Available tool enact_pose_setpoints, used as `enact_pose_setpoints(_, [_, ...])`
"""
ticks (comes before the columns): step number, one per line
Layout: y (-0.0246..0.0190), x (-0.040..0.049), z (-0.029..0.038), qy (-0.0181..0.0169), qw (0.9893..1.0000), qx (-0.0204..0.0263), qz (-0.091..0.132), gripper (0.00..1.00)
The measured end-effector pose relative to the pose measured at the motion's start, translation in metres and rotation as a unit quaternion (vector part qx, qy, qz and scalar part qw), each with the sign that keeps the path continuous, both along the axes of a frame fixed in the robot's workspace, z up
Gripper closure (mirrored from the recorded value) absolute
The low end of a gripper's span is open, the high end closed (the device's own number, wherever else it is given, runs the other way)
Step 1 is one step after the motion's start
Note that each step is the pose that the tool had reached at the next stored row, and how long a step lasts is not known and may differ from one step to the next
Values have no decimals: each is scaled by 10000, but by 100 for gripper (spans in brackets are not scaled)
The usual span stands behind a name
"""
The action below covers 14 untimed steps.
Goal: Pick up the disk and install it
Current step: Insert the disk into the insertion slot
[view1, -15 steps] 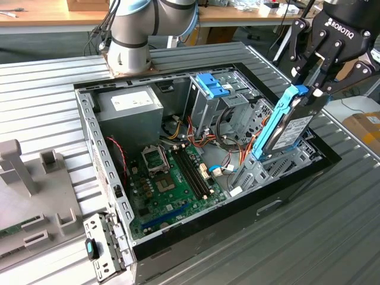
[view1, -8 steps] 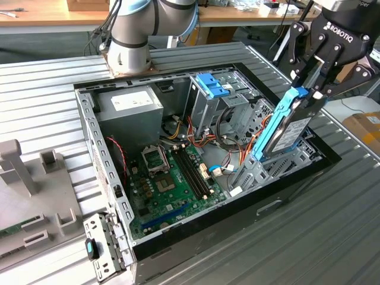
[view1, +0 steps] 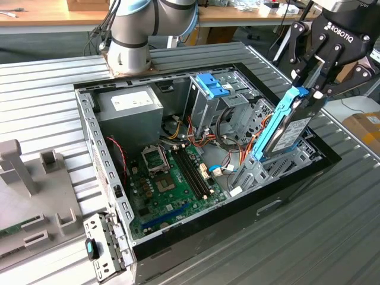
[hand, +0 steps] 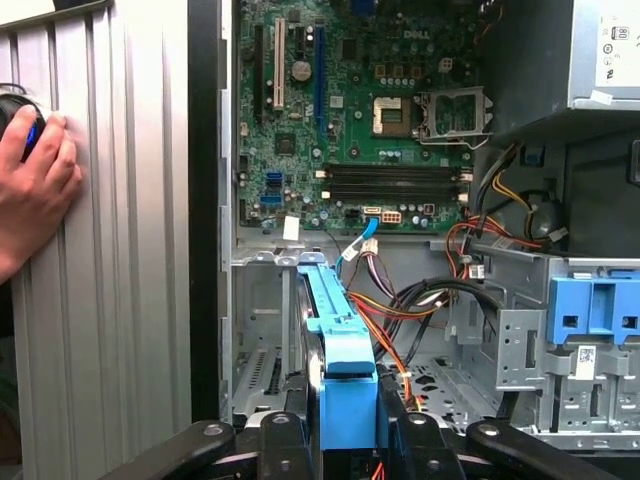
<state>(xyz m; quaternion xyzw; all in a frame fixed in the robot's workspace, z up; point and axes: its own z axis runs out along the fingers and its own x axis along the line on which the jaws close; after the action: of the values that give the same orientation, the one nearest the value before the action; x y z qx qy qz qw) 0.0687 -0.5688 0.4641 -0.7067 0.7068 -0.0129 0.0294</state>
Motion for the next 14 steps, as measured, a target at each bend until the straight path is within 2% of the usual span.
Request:
enact_pose_setpoints(2, [1,0,3,0,10000,86,0,64])
enact_pose_setpoints(3, [1,0,5,0,9999,104,0,64])
enact_pose_setpoints(14, [-1,0,4,0,9999,104,0,64])
